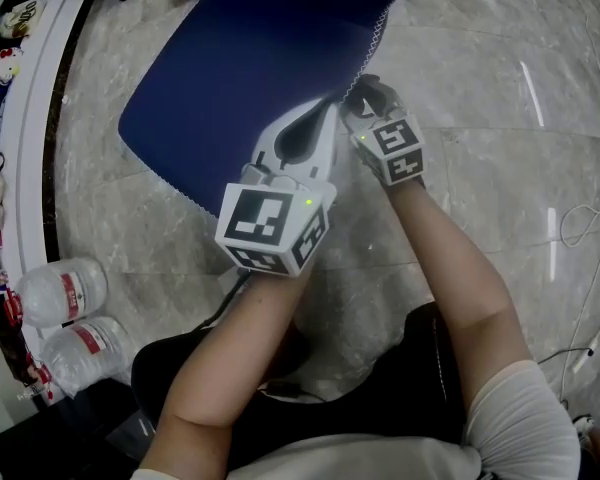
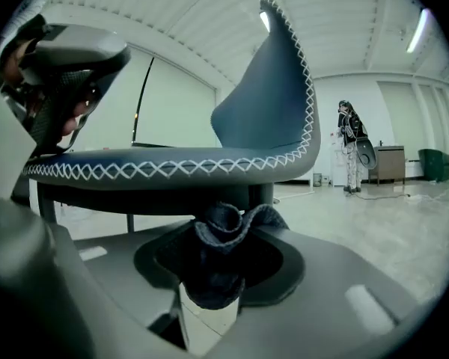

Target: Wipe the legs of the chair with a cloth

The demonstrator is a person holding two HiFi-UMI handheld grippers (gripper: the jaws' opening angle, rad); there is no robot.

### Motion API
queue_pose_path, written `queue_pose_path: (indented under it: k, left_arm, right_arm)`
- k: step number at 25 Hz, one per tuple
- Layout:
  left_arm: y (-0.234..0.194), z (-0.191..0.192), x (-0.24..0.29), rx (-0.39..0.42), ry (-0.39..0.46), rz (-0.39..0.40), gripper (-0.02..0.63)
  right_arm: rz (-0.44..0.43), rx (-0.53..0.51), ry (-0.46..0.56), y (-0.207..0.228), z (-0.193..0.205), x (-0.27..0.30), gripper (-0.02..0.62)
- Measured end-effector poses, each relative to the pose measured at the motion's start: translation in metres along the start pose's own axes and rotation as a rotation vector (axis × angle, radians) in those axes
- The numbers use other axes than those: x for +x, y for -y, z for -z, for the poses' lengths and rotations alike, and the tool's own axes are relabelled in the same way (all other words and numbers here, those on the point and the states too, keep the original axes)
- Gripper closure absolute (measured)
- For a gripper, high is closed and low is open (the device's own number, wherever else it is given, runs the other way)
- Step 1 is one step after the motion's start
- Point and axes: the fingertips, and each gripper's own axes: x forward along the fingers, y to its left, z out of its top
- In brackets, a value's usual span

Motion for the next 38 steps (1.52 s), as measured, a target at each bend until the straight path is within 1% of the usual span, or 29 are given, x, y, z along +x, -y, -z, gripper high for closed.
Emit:
queue_pose_path:
  k: [2, 4, 5, 7, 9, 11, 14, 15, 17, 20, 23, 26, 30, 31, 32, 34, 36, 38]
  left_arm:
    - [-0.001, -0.002, 0.001, -0.002, 0.006, -0.007, 0.600]
    - [-0.001, -0.001, 0.004, 0.000, 0.006, -0.012, 0.600]
    - [-0.001, 0.001, 0.005, 0.001, 0.001, -0.012, 0.598]
    - [0.000, 0.003, 0.005, 0.000, -0.005, -0.012, 0.600]
    - [0.000, 0.003, 0.005, 0.000, -0.005, -0.011, 0.600]
    - [-0.001, 0.003, 0.004, 0.007, -0.005, -0.014, 0.600]
    - [0.000, 0.004, 0.002, 0.009, -0.006, -0.012, 0.600]
    - [0.001, 0.004, 0.001, 0.008, -0.006, -0.008, 0.600]
    - [0.005, 0.005, 0.000, 0.018, -0.002, 0.006, 0.600]
    - [0.005, 0.005, -0.001, 0.035, 0.003, 0.012, 0.600]
    - [-0.001, 0.005, -0.003, 0.008, -0.003, -0.001, 0.600]
    - [-0.004, 0.006, -0.002, -0.008, -0.011, -0.031, 0.600]
    - [-0.006, 0.003, 0.001, -0.014, -0.011, -0.037, 0.600]
    - [-0.006, 0.003, 0.001, -0.020, -0.009, -0.038, 0.600]
    - [-0.007, 0.003, 0.000, -0.023, -0.008, -0.040, 0.600]
    - [-0.005, 0.004, 0.001, -0.019, -0.010, -0.040, 0.600]
    - [-0.004, 0.004, 0.001, -0.011, -0.011, -0.035, 0.599]
    - [-0.004, 0.003, 0.001, -0.009, -0.010, -0.028, 0.600]
  right_arm:
    - [0.002, -0.009, 0.005, 0.001, -0.005, 0.000, 0.445]
    - [-0.016, -0.026, 0.029, 0.004, 0.002, 0.000, 0.447]
    - [-0.026, -0.034, 0.035, 0.004, 0.010, 0.001, 0.448]
    - [-0.033, -0.033, 0.005, 0.007, 0.040, 0.005, 0.448]
    - [-0.025, -0.020, -0.062, 0.012, 0.082, 0.012, 0.448]
    - [-0.016, 0.006, -0.161, 0.015, 0.132, 0.020, 0.448]
    - [0.022, 0.101, -0.326, 0.024, 0.202, 0.025, 0.446]
    - [0.040, 0.131, -0.362, 0.027, 0.216, 0.025, 0.446]
    - [0.062, 0.164, -0.392, 0.031, 0.225, 0.028, 0.445]
    - [0.061, 0.145, -0.388, 0.029, 0.212, 0.033, 0.445]
    - [0.034, 0.107, -0.340, 0.021, 0.178, 0.030, 0.445]
    - [-0.004, 0.066, -0.240, 0.011, 0.117, 0.021, 0.445]
    - [-0.014, 0.002, -0.058, 0.006, 0.022, 0.002, 0.445]
    - [-0.020, -0.016, -0.030, 0.005, 0.004, -0.003, 0.445]
    - [-0.027, -0.030, -0.018, 0.005, -0.005, -0.005, 0.445]
    - [-0.038, -0.039, 0.005, 0.006, -0.003, -0.007, 0.445]
    - [-0.037, -0.048, 0.040, 0.008, 0.010, -0.006, 0.446]
    - [-0.021, -0.070, 0.046, 0.009, 0.028, 0.000, 0.449]
